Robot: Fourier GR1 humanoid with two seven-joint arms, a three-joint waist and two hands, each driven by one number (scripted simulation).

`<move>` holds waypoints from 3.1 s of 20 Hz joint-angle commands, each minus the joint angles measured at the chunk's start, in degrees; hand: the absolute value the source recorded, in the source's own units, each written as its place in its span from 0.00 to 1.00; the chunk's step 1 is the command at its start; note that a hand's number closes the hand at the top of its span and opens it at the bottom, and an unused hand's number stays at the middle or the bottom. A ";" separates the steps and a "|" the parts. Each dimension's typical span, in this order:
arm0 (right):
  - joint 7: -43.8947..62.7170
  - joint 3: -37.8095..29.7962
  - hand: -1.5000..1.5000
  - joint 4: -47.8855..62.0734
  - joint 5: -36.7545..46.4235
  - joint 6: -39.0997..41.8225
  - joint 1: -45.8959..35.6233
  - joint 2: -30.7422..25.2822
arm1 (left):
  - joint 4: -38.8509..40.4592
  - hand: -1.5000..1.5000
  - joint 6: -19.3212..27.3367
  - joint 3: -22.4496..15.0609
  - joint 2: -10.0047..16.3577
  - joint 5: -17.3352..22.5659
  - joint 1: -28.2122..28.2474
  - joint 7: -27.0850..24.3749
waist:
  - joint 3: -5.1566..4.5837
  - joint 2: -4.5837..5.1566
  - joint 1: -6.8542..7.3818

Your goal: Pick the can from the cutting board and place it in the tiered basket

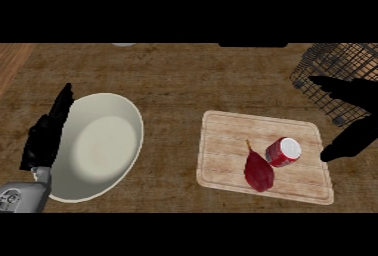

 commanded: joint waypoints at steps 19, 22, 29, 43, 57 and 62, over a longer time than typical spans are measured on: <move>1.68 1.10 0.00 -3.56 19.92 6.67 5.45 9.82 | 0.02 0.50 -5.28 5.10 -2.42 -2.57 0.35 -1.10 | 0.03 -0.04 -0.52; 4.85 2.04 0.00 -10.34 21.43 7.24 8.15 10.67 | -0.36 0.50 -2.63 3.90 -4.85 -5.37 1.26 -1.66 | 0.02 -0.10 -0.70; -0.27 0.25 0.00 -7.94 27.56 9.20 10.66 13.07 | 3.29 0.50 -3.46 4.96 -6.51 -6.99 0.09 -3.32 | 0.03 -0.03 -0.69; -7.16 -4.35 0.00 0.67 34.03 12.13 11.16 17.48 | 1.28 0.50 -4.63 6.37 -8.44 -8.84 -1.16 -0.20 | 0.04 -0.01 -0.59; -10.12 0.72 0.00 12.65 44.09 7.01 9.76 30.15 | 2.18 0.50 -7.03 8.61 -8.52 -9.64 -0.26 -2.12 | 0.05 0.06 -0.35; -16.07 7.14 1.00 7.47 45.70 14.64 10.85 24.86 | 6.01 0.50 -7.47 9.83 -7.46 -9.46 -2.69 -3.91 | 0.04 0.13 -0.58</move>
